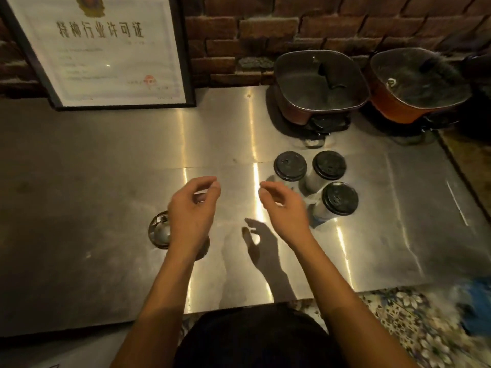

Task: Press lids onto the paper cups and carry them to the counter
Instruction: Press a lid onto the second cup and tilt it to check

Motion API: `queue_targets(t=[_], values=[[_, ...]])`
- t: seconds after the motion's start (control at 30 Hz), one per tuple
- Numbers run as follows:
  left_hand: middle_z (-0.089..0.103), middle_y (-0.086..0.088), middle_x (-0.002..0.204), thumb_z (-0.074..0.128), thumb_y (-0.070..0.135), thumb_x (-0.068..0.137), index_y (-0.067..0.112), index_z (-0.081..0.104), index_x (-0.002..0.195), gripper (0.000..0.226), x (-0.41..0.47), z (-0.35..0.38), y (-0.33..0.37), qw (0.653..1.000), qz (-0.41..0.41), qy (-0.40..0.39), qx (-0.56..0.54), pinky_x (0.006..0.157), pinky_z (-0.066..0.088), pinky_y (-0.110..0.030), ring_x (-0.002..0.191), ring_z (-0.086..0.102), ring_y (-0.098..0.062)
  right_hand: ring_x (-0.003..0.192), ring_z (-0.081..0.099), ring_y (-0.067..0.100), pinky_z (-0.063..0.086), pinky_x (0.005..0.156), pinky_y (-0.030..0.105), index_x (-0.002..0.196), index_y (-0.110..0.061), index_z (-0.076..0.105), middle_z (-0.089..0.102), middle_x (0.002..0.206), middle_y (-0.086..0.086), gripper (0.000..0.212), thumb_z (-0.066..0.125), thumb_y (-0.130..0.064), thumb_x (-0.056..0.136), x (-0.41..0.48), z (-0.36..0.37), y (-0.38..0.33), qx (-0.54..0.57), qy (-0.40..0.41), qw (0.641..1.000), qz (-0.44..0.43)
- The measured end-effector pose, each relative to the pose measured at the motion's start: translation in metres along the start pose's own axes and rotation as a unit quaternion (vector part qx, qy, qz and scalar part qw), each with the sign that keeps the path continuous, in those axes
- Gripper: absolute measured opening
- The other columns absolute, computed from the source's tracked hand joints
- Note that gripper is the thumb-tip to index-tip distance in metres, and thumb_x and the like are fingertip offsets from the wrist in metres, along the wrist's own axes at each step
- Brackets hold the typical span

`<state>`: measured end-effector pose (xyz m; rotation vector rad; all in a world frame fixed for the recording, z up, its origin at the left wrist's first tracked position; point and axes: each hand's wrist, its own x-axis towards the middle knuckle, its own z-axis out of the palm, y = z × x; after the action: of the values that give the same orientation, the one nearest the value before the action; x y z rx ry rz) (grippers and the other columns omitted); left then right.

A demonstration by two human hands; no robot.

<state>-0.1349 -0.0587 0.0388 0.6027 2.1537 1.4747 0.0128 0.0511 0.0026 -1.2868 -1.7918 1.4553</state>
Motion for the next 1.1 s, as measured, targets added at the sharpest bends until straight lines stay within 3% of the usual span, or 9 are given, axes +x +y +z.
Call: queue_targets(t=[0.13, 0.3, 0.47, 0.53, 0.6, 0.7, 0.83, 0.97, 1.1], values=[[0.076, 0.009, 0.102, 0.071, 0.024, 0.094, 0.030, 0.075, 0.103, 0.011, -0.019, 0.091, 0.016, 0.995, -0.019, -0.100, -0.016, 0.087, 0.058, -0.029, 0.095, 0.072, -0.015, 0.097, 0.063, -0.010, 0.047, 0.079, 0.003, 0.114, -0.021, 0.074, 0.070, 0.103, -0.016, 0.019, 0.063, -0.019, 0.099, 0.018, -0.089, 0.015, 0.014, 0.156, 0.987, -0.040], [0.072, 0.002, 0.116, 0.072, 0.028, 0.093, 0.026, 0.073, 0.114, 0.021, -0.038, 0.188, 0.014, 0.977, -0.143, -0.152, -0.049, 0.090, 0.062, -0.040, 0.102, 0.071, -0.024, 0.113, 0.061, 0.007, 0.049, 0.092, 0.022, 0.123, -0.031, 0.067, 0.066, 0.125, -0.009, 0.026, 0.059, -0.026, 0.099, 0.046, -0.168, 0.060, 0.006, 0.264, 0.964, 0.040], [0.071, 0.002, 0.117, 0.070, 0.030, 0.094, 0.026, 0.068, 0.117, 0.023, -0.041, 0.228, 0.007, 0.971, -0.187, -0.139, -0.055, 0.088, 0.061, -0.044, 0.102, 0.072, -0.027, 0.109, 0.059, 0.013, 0.053, 0.078, 0.020, 0.137, -0.021, 0.061, 0.064, 0.126, -0.004, 0.043, 0.060, -0.041, 0.099, 0.061, -0.187, 0.092, -0.013, 0.110, 0.981, 0.159], [0.071, 0.000, 0.117, 0.068, 0.030, 0.095, 0.027, 0.069, 0.113, 0.019, -0.044, 0.230, 0.003, 0.970, -0.193, -0.136, -0.058, 0.082, 0.061, -0.046, 0.099, 0.071, -0.028, 0.109, 0.064, 0.014, 0.058, 0.094, 0.039, 0.127, -0.026, 0.068, 0.070, 0.122, -0.006, 0.045, 0.061, -0.053, 0.091, 0.058, -0.183, 0.100, -0.005, 0.081, 0.984, 0.159], [0.072, -0.001, 0.114, 0.066, 0.026, 0.096, 0.029, 0.070, 0.107, 0.012, -0.046, 0.229, 0.001, 0.971, -0.192, -0.129, -0.065, 0.083, 0.061, -0.047, 0.093, 0.070, -0.027, 0.105, 0.069, 0.015, 0.058, 0.096, 0.048, 0.107, -0.035, 0.073, 0.074, 0.110, -0.010, 0.036, 0.062, -0.059, 0.082, 0.057, -0.177, 0.107, 0.015, 0.072, 0.985, 0.158], [0.073, 0.000, 0.111, 0.065, 0.026, 0.098, 0.027, 0.073, 0.109, 0.013, -0.047, 0.220, -0.001, 0.974, -0.181, -0.119, -0.059, 0.081, 0.060, -0.040, 0.095, 0.071, -0.025, 0.100, 0.071, 0.016, 0.059, 0.093, 0.048, 0.098, -0.037, 0.073, 0.075, 0.102, -0.010, 0.015, 0.065, -0.047, 0.089, 0.054, -0.167, 0.101, 0.022, 0.058, 0.987, 0.147], [0.076, 0.000, 0.094, 0.068, 0.035, 0.096, 0.027, 0.070, 0.114, 0.020, -0.048, 0.193, -0.007, 0.976, -0.187, -0.097, -0.051, 0.077, 0.063, -0.046, 0.080, 0.073, -0.022, 0.100, 0.069, 0.014, 0.058, 0.096, 0.043, 0.113, -0.024, 0.075, 0.074, 0.106, -0.004, 0.023, 0.069, -0.034, 0.093, 0.049, -0.149, 0.088, 0.019, 0.039, 0.989, 0.140], [0.076, -0.005, 0.079, 0.072, 0.042, 0.092, 0.022, 0.073, 0.107, 0.025, -0.054, 0.158, -0.022, 0.974, -0.207, -0.072, -0.057, 0.061, 0.059, -0.030, 0.067, 0.070, -0.018, 0.101, 0.070, 0.013, 0.060, 0.094, 0.040, 0.115, -0.021, 0.074, 0.074, 0.109, -0.002, 0.025, 0.071, -0.031, 0.092, 0.045, -0.119, 0.076, 0.001, -0.020, 0.993, 0.115], [0.078, -0.006, 0.076, 0.072, 0.045, 0.091, 0.020, 0.076, 0.105, 0.029, -0.064, 0.124, -0.037, 0.973, -0.220, -0.056, -0.050, 0.061, 0.052, -0.024, 0.068, 0.073, -0.016, 0.101, 0.070, 0.010, 0.060, 0.094, 0.037, 0.116, -0.021, 0.075, 0.075, 0.109, -0.004, 0.026, 0.072, -0.030, 0.092, 0.037, -0.084, 0.065, -0.037, -0.086, 0.993, 0.069]])
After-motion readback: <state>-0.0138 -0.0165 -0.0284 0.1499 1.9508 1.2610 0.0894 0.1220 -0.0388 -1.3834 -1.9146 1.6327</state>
